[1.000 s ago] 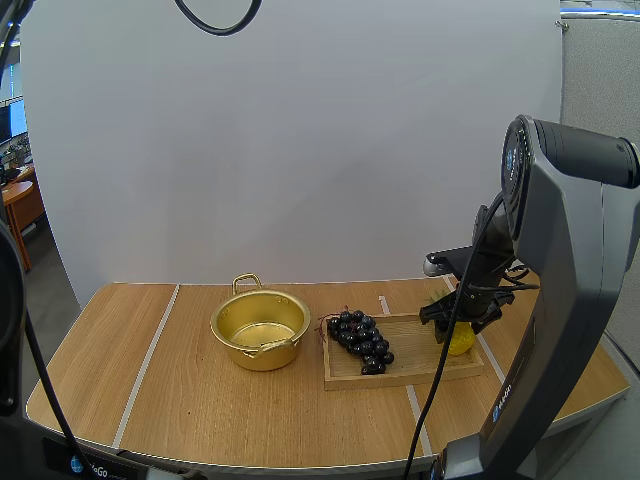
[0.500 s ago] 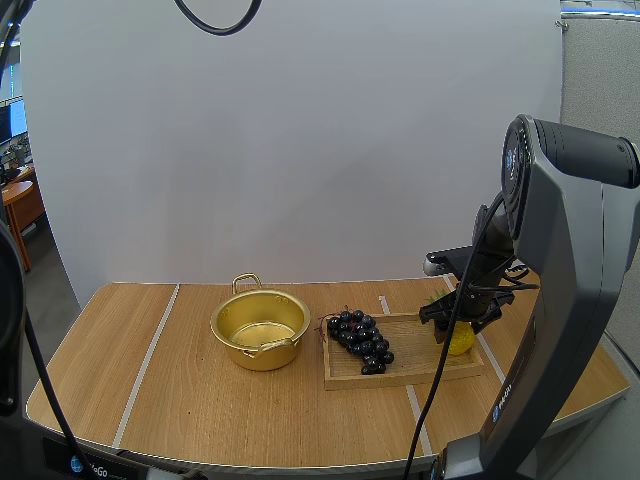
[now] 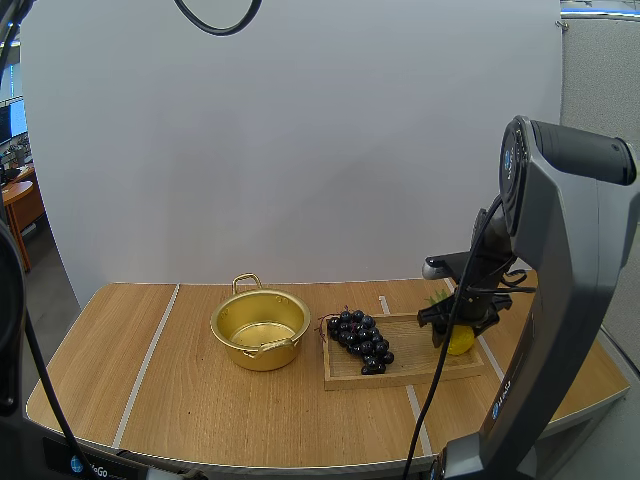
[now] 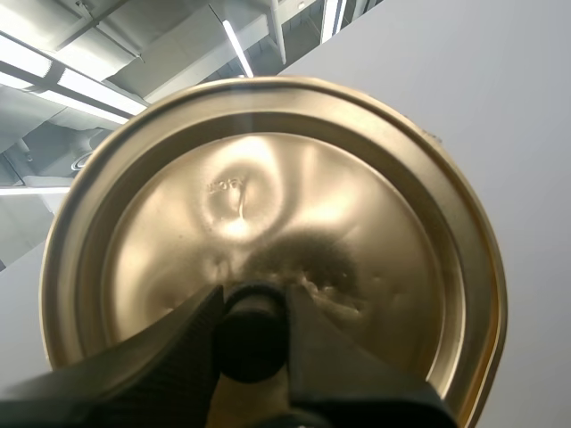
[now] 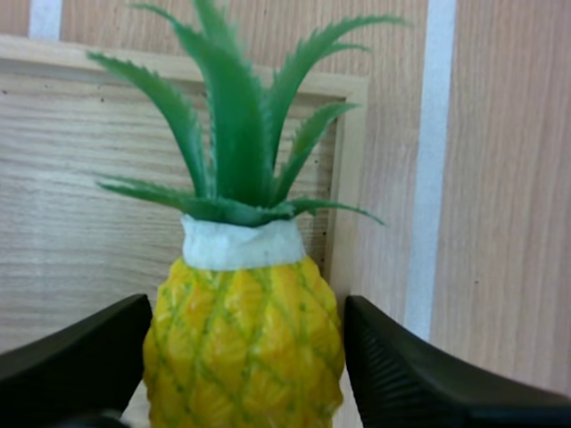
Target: Open the pot, put the pineapple inside, and close it
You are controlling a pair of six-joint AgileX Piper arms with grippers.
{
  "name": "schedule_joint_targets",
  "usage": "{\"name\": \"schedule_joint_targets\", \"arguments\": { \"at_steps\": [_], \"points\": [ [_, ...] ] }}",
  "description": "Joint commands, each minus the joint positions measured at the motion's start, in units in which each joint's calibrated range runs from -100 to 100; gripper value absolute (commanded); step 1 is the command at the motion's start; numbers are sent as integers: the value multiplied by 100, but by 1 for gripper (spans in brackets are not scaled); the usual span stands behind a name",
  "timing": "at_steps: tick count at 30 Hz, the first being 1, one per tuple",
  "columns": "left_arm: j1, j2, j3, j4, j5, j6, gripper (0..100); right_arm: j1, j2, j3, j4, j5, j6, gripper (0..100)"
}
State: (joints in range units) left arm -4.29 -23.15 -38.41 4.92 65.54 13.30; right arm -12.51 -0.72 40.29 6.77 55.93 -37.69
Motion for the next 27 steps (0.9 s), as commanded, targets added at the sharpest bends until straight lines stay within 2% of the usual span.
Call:
{"name": "schedule_joint_targets", "arguments": {
  "at_steps": [1,9,10,11,12,14,15,22,27],
  "points": [
    [-11,20,-48,60,-219,-12,0,-18,-42,-18,61,86,-49,100],
    [-11,20,-48,60,-219,-12,0,-18,-40,-18,46,102,-49,100],
    [-11,20,-48,60,-219,-12,0,-18,-40,-18,46,163,-49,95],
    [-11,20,-48,60,-219,-12,0,-18,-40,-18,63,257,-49,77],
    [-11,20,-48,60,-219,-12,0,-18,-40,-18,77,304,-64,65],
    [-11,20,-48,60,-219,-12,0,-18,-40,-18,119,392,-65,18],
    [-11,20,-48,60,-219,-12,0,-18,-40,-18,119,392,-65,0],
    [-11,20,-48,60,-219,-12,0,-18,-87,-18,65,320,-65,0],
    [-11,20,-48,60,-219,-12,0,-18,-620,-212,142,555,-165,0]
  ]
}}
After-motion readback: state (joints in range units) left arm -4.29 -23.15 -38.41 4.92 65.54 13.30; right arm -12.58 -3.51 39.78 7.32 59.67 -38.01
